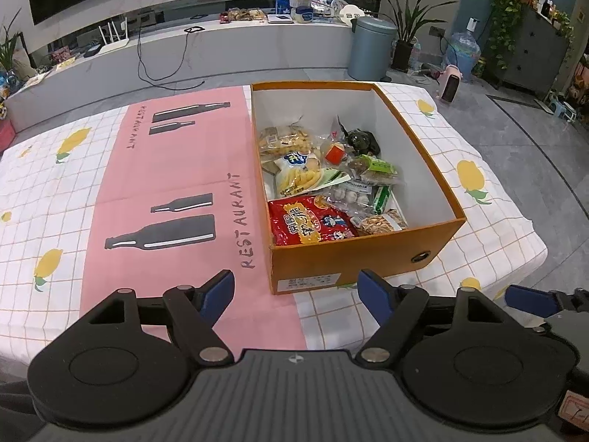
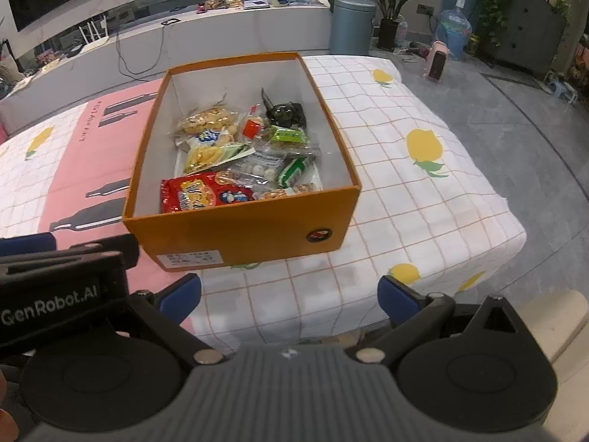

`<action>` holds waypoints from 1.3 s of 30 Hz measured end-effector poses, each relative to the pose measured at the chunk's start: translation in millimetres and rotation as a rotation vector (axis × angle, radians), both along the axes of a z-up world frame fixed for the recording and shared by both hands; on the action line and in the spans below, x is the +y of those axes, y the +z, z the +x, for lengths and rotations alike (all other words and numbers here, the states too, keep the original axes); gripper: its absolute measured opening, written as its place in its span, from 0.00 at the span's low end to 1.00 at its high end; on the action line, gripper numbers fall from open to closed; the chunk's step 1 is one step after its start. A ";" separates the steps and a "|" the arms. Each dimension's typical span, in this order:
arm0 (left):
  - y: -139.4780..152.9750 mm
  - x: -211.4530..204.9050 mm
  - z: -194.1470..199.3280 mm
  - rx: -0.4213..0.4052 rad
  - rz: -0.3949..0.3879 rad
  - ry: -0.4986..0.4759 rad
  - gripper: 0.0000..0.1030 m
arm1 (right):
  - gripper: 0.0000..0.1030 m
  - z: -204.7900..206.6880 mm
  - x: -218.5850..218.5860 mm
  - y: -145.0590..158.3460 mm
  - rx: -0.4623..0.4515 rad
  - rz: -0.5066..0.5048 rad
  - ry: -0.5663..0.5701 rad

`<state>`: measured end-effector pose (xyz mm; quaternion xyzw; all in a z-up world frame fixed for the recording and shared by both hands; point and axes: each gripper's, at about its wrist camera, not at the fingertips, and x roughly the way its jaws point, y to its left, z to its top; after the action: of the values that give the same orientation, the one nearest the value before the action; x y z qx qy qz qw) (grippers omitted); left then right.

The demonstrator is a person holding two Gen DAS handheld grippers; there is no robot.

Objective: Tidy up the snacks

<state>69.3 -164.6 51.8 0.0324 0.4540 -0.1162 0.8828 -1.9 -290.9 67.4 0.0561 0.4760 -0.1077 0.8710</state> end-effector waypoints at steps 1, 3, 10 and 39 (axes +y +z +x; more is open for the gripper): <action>0.0 -0.1 -0.1 0.000 0.000 0.000 0.86 | 0.96 -0.1 0.1 0.0 -0.001 0.001 -0.002; 0.1 -0.1 -0.1 0.000 0.001 -0.001 0.86 | 0.96 -0.6 0.5 -0.5 -0.002 0.001 -0.001; 0.7 0.0 -0.6 -0.001 0.003 -0.002 0.86 | 0.96 -2.4 0.1 0.7 -0.005 -0.002 -0.001; 5.7 -1.5 -7.1 0.001 0.008 0.000 0.86 | 0.96 -10.4 -2.4 5.5 -0.013 -0.017 -0.001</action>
<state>62.1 -166.1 57.5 0.0356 0.4549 -0.1144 0.8825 -12.2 -293.3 72.9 0.0499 0.4696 -0.1117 0.8744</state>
